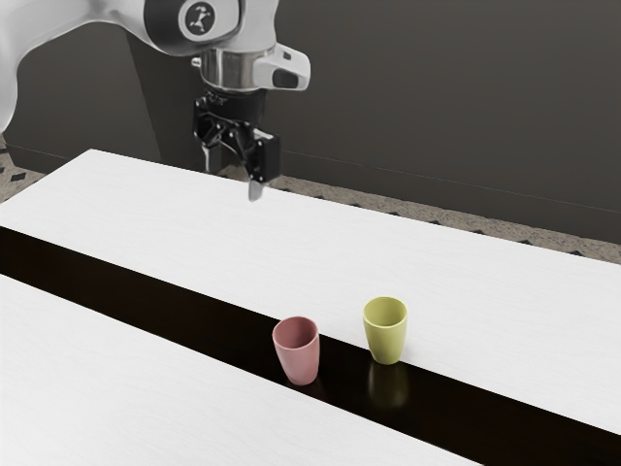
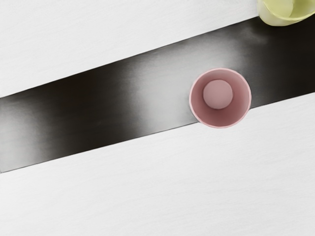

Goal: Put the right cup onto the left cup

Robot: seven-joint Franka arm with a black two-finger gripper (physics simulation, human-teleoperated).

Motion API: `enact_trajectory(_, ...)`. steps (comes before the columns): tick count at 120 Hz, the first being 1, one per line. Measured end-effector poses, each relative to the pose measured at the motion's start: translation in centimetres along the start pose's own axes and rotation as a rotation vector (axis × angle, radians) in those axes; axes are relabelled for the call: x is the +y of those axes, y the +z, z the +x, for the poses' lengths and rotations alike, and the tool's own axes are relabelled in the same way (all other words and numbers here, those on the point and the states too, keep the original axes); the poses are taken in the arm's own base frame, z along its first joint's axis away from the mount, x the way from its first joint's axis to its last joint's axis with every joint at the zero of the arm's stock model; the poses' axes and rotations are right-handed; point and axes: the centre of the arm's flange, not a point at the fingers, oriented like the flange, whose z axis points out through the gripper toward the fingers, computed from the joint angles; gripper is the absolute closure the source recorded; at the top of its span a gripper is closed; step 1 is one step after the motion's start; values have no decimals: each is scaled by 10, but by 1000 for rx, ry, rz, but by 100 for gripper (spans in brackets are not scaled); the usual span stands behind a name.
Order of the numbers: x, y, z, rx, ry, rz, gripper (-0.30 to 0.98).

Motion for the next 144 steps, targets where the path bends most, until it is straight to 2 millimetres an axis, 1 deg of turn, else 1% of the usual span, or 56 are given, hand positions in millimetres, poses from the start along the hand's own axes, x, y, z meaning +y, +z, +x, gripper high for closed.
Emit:
enact_trajectory(10,-6,-4,4,42,-16,0,1)
enact_trajectory(27,-9,-5,12,88,-31,1,1)
enact_trajectory(44,-16,29,44,73,-67,20,1)
enact_trajectory(54,-21,34,56,89,-91,21,1)
enact_trajectory(67,-15,40,78,111,-106,24,1)
enact_trajectory(72,-16,49,88,109,-121,21,1)
enact_trajectory(79,-25,61,103,110,-155,5,1)
enact_trajectory(88,-31,74,116,109,-184,-10,1)
enact_trajectory(104,-37,110,138,98,-216,-19,1)
enact_trajectory(112,-36,124,147,105,-223,-23,1)
enact_trajectory(130,-22,163,170,106,-236,-49,1)
enact_trajectory(137,-7,167,174,119,-232,-81,1)
enact_trajectory(144,9,165,177,138,-226,-113,1)
